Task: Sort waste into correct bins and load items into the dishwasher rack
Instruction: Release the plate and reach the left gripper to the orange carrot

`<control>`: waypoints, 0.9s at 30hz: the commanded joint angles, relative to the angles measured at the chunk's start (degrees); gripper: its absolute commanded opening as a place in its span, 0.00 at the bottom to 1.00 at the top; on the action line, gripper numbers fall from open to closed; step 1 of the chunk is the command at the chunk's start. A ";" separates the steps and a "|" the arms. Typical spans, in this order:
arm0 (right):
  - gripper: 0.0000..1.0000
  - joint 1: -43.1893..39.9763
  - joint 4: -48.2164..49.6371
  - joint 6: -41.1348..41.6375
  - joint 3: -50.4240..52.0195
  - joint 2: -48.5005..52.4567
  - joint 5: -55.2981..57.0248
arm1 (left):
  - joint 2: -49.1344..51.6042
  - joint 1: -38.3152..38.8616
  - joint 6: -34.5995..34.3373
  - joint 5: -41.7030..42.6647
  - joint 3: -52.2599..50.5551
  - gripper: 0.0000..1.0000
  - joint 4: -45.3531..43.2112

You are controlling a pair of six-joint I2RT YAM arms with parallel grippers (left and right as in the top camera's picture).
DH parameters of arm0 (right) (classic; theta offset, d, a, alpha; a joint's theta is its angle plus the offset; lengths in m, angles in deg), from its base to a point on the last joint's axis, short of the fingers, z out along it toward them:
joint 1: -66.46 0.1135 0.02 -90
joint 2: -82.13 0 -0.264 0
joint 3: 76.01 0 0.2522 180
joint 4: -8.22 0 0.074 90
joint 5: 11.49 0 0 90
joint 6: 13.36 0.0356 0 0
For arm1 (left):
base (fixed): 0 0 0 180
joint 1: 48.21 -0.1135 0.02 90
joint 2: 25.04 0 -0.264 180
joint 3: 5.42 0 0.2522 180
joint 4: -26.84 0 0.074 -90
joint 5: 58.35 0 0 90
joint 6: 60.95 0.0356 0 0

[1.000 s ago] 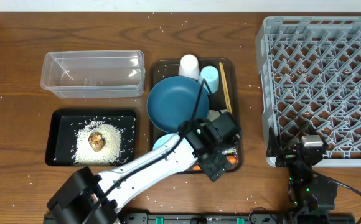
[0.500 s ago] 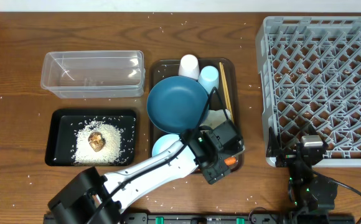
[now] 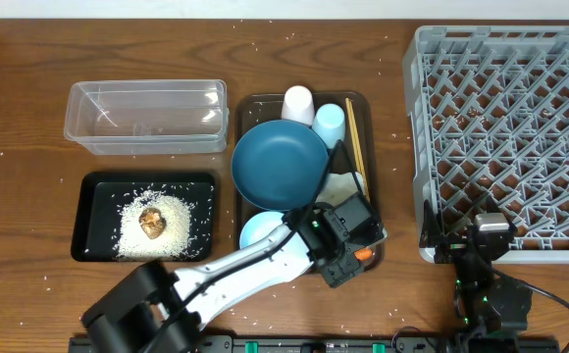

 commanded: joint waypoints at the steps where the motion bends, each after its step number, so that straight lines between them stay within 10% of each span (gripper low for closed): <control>1: 0.99 -0.48 -0.24 -0.09 0.07 -0.15 -0.07 | 3.98 0.13 0.79 -2.14 -0.57 0.69 -0.04; 27: 0.99 -0.48 -0.26 -0.09 0.07 -0.15 -0.07 | 3.15 0.11 -1.66 -1.40 -0.55 0.62 -2.27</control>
